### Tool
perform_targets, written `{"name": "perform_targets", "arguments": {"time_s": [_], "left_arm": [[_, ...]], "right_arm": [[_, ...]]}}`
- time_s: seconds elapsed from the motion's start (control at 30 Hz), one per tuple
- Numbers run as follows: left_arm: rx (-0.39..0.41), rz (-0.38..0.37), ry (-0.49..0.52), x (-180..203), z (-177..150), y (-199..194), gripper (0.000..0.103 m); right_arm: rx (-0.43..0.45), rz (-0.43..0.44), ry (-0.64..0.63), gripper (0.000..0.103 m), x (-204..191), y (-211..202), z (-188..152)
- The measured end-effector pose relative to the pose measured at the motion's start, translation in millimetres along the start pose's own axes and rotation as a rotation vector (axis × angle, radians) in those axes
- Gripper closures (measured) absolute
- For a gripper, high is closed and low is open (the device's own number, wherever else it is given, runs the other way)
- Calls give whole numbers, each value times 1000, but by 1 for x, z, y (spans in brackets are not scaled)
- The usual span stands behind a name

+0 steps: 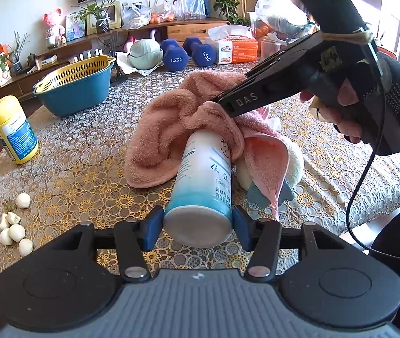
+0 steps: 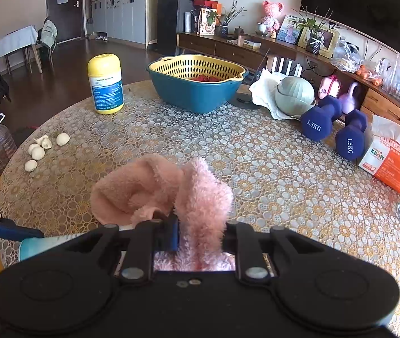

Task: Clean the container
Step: 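Rub the towel over the bottle with the right gripper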

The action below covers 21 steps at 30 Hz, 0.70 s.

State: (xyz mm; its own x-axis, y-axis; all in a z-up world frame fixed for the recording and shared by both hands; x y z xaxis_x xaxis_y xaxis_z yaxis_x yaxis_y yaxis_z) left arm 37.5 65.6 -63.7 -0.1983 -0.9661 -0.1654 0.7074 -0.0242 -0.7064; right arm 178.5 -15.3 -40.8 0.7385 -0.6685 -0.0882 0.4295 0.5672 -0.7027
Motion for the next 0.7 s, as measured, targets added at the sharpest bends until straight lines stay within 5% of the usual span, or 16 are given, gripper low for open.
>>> {"name": "perform_targets", "arguments": {"time_s": [0.47,0.7], "left_arm": [[-27,-20,-52,-4,0,3,50],[-23,-16,-48,-4,4,1,51]], "right_arm": [[77,201,-33,87,-35,-77,-15],[26,258,-124,87,-71,-76,-32]]}}
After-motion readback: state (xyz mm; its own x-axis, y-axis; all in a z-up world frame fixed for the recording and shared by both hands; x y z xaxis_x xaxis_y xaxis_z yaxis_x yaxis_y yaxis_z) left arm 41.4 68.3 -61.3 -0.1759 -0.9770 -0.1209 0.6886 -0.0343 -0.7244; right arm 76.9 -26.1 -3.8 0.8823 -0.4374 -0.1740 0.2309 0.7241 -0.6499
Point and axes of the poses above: each gripper's, at about its wrist camera, not at the fingertips, and y roughly the way its jaws point, x to its right, z to its top, the point moved 1 cm from there along y, roughly the way its jaws point, and after that the axes turned 11 degrees about y, right-handed, at the moved point
